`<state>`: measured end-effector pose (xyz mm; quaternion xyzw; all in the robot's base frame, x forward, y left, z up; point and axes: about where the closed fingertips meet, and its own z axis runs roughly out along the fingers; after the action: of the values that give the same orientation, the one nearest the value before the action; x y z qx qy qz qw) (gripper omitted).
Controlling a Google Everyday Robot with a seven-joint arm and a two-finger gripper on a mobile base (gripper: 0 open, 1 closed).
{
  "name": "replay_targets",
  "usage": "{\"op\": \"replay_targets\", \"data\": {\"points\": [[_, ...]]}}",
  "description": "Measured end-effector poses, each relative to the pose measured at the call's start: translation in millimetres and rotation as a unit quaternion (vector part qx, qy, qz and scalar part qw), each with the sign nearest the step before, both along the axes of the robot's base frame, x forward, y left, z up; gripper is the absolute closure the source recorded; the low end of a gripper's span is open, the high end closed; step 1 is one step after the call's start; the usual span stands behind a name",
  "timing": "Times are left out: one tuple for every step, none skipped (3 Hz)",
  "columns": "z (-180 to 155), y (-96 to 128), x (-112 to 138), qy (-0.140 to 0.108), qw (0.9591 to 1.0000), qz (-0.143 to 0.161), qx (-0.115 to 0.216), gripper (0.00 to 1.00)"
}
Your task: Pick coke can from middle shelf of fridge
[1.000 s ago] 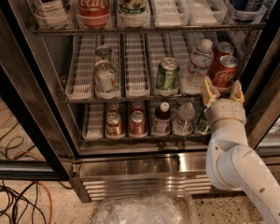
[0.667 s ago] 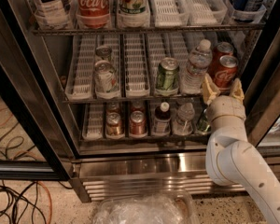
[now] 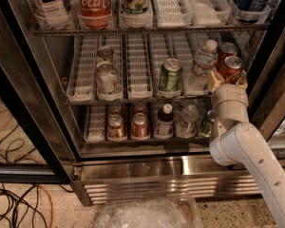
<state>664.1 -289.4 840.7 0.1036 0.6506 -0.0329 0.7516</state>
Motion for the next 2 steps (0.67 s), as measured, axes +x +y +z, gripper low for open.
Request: {"op": "replay_targets", "data": {"points": [[-0.5, 0.9, 5.9, 0.001, 1.0, 0.002, -0.002, 0.34], [-0.4, 2.0, 8.3, 0.0, 1.0, 0.001, -0.001, 0.53]]}}
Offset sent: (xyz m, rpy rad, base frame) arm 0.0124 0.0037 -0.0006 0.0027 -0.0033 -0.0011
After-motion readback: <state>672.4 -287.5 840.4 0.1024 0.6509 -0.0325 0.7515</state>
